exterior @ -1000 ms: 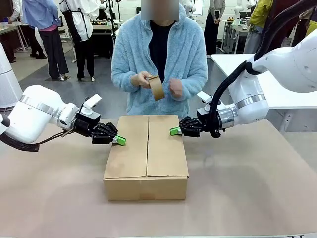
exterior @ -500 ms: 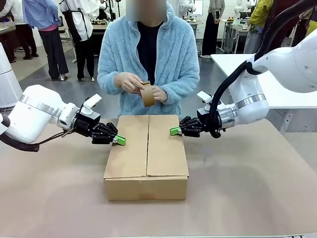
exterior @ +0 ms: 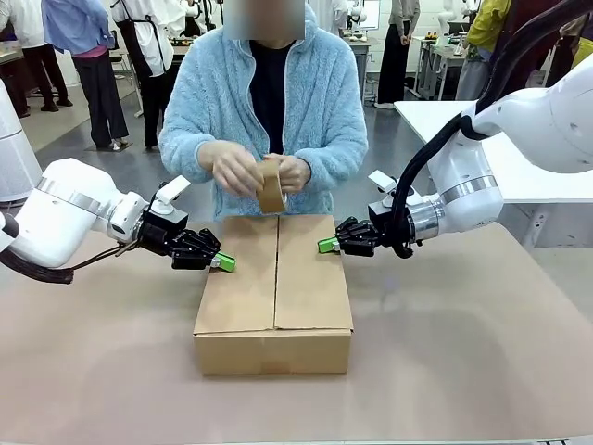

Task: Wrap the clocks to prevent damage.
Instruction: After the human seals the box with tape, release both hands from the side flaps of the Package Box.

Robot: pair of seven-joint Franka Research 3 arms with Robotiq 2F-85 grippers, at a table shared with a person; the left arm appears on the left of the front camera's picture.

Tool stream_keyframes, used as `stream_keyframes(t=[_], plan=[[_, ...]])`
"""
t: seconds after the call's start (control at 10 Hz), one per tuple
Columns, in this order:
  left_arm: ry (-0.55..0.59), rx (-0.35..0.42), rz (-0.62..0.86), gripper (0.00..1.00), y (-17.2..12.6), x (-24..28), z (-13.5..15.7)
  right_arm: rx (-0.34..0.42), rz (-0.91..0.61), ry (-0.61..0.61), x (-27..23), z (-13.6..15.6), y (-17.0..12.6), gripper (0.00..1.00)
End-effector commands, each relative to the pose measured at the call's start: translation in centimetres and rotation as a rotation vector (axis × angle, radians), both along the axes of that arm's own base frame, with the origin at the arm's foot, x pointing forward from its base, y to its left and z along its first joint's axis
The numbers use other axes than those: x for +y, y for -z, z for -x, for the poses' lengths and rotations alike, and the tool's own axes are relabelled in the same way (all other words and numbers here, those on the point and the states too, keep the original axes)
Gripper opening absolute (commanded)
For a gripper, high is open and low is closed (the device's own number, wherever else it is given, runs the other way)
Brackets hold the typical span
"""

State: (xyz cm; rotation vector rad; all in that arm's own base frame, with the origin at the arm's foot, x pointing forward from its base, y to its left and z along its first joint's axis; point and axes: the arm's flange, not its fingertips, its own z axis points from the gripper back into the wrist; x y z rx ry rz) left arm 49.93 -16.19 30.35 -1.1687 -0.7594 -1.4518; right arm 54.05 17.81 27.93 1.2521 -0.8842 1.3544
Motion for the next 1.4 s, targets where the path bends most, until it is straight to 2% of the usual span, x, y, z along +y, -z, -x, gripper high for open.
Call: stream_keyframes(t=[0.0,1.3], plan=[[-0.003,0.002,-0.003,0.0,0.4,-0.08,-0.28,-0.006,0.016,0.019,0.08,0.12,0.23,0.01],[-0.003,0.002,-0.003,0.0,0.4,-0.08,-0.28,-0.006,0.016,0.019,0.08,0.12,0.23,0.01]])
